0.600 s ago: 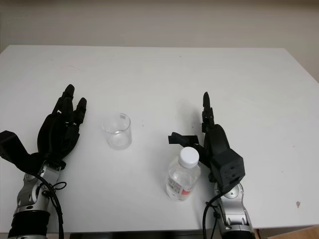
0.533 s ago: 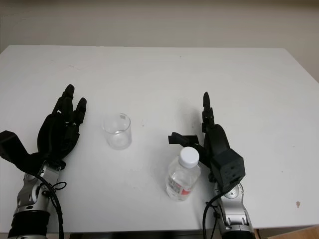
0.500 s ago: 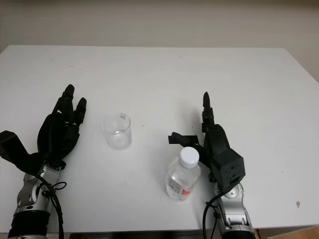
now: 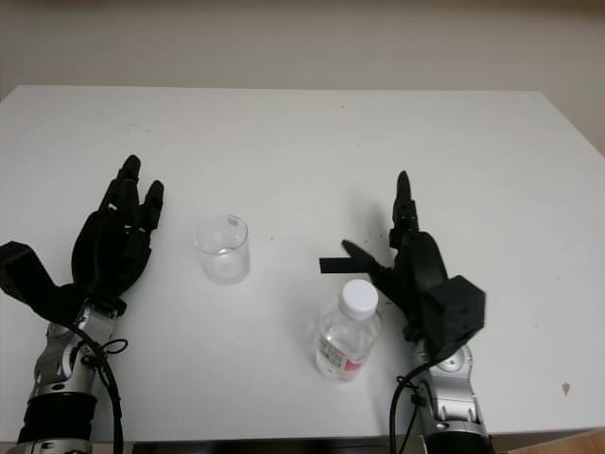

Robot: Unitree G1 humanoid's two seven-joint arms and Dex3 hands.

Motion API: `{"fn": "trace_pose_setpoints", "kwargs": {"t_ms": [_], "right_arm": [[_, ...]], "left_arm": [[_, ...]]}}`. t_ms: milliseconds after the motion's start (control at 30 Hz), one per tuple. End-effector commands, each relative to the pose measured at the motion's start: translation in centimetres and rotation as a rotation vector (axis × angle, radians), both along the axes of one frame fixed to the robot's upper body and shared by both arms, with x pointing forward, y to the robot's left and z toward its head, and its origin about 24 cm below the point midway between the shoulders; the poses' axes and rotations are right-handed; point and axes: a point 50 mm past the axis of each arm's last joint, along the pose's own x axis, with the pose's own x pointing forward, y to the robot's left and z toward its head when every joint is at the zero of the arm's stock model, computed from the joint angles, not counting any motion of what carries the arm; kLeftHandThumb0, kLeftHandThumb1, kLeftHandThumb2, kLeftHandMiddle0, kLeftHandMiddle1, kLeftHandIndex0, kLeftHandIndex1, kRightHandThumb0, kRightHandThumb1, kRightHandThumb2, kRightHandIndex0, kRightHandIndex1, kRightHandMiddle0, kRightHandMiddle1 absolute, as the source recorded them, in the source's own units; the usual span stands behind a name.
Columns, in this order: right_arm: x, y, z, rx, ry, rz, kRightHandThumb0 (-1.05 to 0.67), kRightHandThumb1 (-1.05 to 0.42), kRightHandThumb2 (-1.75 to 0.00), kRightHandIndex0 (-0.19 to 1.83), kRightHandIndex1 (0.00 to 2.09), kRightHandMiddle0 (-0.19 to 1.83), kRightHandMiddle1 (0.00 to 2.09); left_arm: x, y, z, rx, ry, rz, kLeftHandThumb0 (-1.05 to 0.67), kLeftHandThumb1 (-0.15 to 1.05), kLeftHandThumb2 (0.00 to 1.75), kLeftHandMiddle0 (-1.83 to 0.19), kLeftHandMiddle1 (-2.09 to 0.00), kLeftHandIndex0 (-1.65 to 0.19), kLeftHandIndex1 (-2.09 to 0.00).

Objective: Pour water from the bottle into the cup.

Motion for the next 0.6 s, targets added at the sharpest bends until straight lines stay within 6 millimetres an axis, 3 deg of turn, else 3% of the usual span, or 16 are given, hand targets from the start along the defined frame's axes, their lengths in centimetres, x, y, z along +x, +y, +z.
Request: {"fn": "trace_pose_setpoints", "kwargs": {"t_ms": [0, 200, 567], "right_arm": [[-0.4, -1.6, 2.0, -0.010, -0.054, 0.009, -0.88, -0.99, -0.06, -0.19, 0.00, -0.19, 0.00], [-2.1, -3.0, 4.4, 0.085, -0.104, 0.185, -0.91, -0.95, -0.04, -0.19, 0.00, -0.19, 0.00], [-4.5, -2.2, 4.7, 0.152, -0.049, 0.519, -0.93, -0.90, -0.05, -0.19, 0.00, -0.19, 0.00]], "left_arm": [[0.4, 0.1, 0.8, 0.009, -0.034, -0.006, -0.70, 1.05, 0.41, 0.08, -0.05, 0.07, -0.05], [0.6, 0.1, 0.8, 0.008, -0.037, -0.004, -0.70, 1.05, 0.40, 0.06, -0.06, 0.06, -0.06], [0.4, 0.1, 0.8, 0.009, -0.035, -0.005, -0.71, 1.05, 0.39, 0.08, -0.05, 0.07, -0.05]]}}
